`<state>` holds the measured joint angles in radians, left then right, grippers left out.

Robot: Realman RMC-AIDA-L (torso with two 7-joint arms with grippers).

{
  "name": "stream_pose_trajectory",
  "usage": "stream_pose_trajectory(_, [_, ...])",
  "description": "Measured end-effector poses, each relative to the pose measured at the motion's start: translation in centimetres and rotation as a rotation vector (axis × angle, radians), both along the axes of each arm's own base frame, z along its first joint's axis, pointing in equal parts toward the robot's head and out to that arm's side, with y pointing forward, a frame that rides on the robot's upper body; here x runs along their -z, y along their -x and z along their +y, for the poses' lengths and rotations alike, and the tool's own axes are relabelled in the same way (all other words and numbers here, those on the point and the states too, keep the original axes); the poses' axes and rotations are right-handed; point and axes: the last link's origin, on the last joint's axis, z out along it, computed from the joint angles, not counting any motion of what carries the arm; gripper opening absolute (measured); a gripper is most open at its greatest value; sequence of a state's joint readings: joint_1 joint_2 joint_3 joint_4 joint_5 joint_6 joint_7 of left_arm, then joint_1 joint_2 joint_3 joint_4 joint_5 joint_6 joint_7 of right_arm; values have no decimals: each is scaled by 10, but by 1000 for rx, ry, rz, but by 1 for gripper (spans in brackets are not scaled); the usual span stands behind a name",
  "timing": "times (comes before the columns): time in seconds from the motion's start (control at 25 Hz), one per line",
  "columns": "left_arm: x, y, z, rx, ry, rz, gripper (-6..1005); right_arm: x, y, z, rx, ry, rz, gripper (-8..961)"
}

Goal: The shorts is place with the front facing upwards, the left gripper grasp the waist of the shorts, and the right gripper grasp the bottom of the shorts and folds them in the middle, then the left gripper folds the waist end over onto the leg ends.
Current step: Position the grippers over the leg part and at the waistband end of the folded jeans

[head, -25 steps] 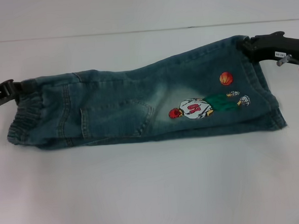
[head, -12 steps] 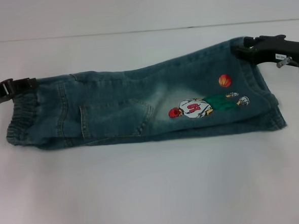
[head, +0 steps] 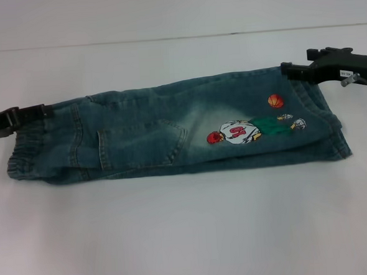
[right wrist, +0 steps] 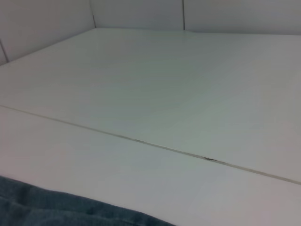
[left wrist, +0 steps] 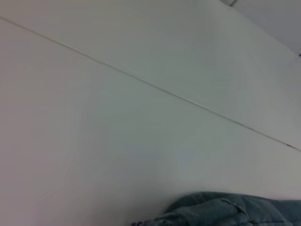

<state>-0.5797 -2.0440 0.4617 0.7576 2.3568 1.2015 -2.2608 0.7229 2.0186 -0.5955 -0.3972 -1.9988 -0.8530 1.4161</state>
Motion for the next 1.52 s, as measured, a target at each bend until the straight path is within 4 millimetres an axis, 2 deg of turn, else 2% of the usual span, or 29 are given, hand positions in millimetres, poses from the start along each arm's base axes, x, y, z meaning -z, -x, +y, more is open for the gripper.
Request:
stream_pose_trajectory(0.08, [-3,1,0,-1,-1,6,803,1,1,-1,-3,5,4,711])
stream_pose_trajectory(0.16, [-6,3,0,-7,2,21,846,1,2,-1,-8,12,11,794])
stream_pose_trajectory(0.52, [-21,17,-6,-45,25,93,871,1,4,-9,-30,45,63,790])
stream_pose_trajectory(0.76, [-46,16,-19,-36,53,78,859,-8,5,-18,-41,86,143,788])
stream_pose_trajectory(0.92, [-57,4,-32,44,101,29,850,-23,16,-32,-108,169,242,786])
stream_pose_trajectory(1.08, [-60,-10,-41,155,135,-15,842,-39,33,-53,-222,317,333,784])
stream_pose_trajectory(1.32, [-60,-13,-43,190,143,-17,830,-61,57,-92,-424,588,411,782])
stream_pose_trajectory(1.52, [-58,-9,-44,157,159,-10,820,-58,57,-108,-434,707,393,780])
